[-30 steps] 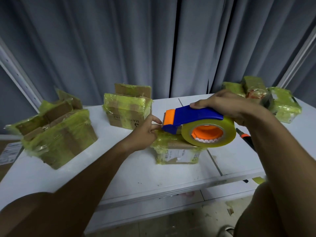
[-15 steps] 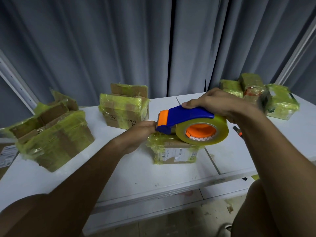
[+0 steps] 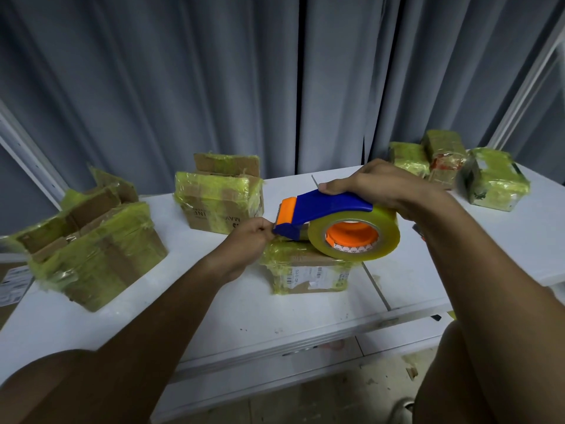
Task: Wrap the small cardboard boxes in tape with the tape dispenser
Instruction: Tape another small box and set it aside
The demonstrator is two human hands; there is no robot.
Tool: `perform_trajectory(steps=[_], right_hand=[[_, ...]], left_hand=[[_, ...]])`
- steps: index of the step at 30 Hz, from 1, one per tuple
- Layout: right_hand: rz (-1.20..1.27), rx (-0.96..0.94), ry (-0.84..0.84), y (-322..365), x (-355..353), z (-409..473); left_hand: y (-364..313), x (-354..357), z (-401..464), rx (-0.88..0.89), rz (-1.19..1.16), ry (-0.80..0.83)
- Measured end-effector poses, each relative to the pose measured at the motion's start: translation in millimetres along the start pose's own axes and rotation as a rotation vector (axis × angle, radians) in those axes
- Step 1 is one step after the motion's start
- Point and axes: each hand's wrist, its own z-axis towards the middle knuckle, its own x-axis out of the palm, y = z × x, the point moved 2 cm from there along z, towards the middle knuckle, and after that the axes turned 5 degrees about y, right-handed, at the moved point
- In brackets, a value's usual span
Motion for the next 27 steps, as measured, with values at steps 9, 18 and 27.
perform_trajectory(steps=[9,18,27], right_hand=[[-0.014,0.003,0.03,5,3,1],[-0.019,0.02,0.026,13,10,4],[-0.01,0.003,-0.031,25,24,9]], left_hand=[[-1,-12,4,-0.096,0.13,0.003],[-3,-20,1,-0.17,0.281,-0.033],[7,-11,-2,-0.211,0.194,0.013]])
